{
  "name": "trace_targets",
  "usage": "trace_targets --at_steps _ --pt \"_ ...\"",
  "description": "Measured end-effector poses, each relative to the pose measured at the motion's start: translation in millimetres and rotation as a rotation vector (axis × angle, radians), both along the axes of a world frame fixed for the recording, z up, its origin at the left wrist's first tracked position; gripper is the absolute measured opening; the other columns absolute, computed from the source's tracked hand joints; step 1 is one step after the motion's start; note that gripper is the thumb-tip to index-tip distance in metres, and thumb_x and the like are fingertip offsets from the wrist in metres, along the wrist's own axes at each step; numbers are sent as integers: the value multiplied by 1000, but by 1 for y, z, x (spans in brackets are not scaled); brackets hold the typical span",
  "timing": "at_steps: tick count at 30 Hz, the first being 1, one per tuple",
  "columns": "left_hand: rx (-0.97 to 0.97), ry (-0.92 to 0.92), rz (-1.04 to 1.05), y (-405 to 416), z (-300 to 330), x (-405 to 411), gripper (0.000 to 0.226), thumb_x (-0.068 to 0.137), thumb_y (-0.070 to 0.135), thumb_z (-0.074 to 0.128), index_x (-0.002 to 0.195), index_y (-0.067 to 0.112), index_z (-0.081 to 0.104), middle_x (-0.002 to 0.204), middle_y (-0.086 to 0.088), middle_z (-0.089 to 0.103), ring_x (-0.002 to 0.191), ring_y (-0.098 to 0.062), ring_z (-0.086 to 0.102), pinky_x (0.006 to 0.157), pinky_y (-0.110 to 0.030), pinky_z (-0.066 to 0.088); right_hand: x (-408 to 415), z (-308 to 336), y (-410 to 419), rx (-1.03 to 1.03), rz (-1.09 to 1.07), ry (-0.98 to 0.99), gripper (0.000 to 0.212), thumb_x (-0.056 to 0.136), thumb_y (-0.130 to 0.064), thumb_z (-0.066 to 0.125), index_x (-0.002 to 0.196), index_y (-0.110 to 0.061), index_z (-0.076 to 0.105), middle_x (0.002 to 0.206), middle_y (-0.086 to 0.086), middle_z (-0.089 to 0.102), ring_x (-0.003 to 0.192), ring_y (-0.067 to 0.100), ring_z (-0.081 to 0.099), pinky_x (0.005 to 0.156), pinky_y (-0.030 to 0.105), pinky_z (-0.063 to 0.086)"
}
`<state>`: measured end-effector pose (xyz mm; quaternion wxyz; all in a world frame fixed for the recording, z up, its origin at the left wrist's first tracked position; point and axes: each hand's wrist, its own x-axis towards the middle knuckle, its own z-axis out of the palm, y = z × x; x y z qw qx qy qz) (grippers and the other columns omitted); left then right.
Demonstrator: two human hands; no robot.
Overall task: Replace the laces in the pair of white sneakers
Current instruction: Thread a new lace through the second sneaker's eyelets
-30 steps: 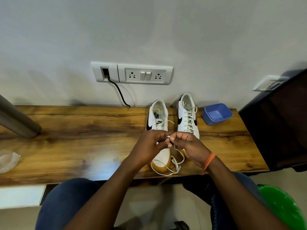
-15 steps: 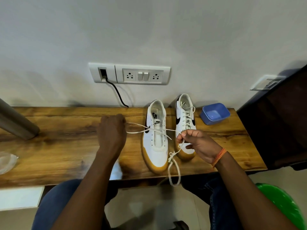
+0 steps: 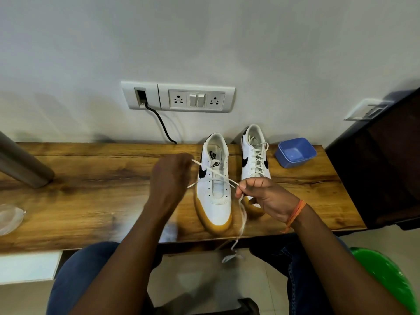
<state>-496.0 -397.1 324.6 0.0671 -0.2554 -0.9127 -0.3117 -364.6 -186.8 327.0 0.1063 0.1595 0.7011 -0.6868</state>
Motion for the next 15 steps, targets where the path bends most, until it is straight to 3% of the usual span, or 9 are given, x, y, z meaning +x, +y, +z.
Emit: trace_targets --at_steps 2,4,7,9,10,11,13,15 --pt "-20 -12 182 -10 2 -8 15 89 15 61 89 13 75 80 -15 71 80 -39 64 64 -38 48 2 1 5 37 0 -28 22 98 -13 50 83 -10 66 82 -1 68 80 5 58 73 26 39" --pt "-99 -86 202 -13 -4 -10 14 89 14 61 91 12 75 86 -15 71 86 -39 64 64 -35 45 3 0 8 17 -37 -37 24 98 -11 50 81 -9 67 81 2 68 83 12 57 73 31 37" --pt "-149 -223 57 -5 -14 0 23 87 9 63 107 13 72 106 -12 70 102 -34 64 73 -34 47 2 -4 6 -38 -54 -38 26 98 -9 49 81 -8 68 82 6 67 83 18 57 70 30 39" --pt "-66 -293 -175 4 -14 11 48 84 13 72 130 15 61 125 -7 64 113 -29 59 87 -36 47 1 -4 3 -31 -30 -41 27 99 -10 48 82 -9 69 82 6 67 83 17 57 70 30 40" --pt "-29 -299 -284 11 -12 16 56 83 18 75 136 18 56 127 -4 64 110 -26 61 87 -34 46 0 -5 1 -31 -20 -39 27 99 -11 49 81 -10 69 82 5 67 82 15 57 69 29 40" --pt "-8 -278 -376 18 -11 22 55 83 22 75 136 20 57 125 -1 65 104 -22 63 82 -30 47 -2 -5 -1 -35 -15 -39 27 99 -11 49 81 -11 70 82 5 67 81 14 58 69 29 39" --pt "-31 -152 -502 30 -11 31 32 87 22 71 119 22 70 109 -1 73 89 -19 68 71 -27 48 -3 -6 -4 -42 -8 -41 28 98 -13 50 79 -14 71 82 5 67 81 13 58 69 29 39" --pt "-34 -34 -530 32 -12 32 18 90 15 65 102 20 77 92 -3 76 78 -21 70 63 -32 53 -4 -5 -6 -52 5 -40 27 98 -17 53 79 -17 72 84 5 67 82 13 59 69 28 39"
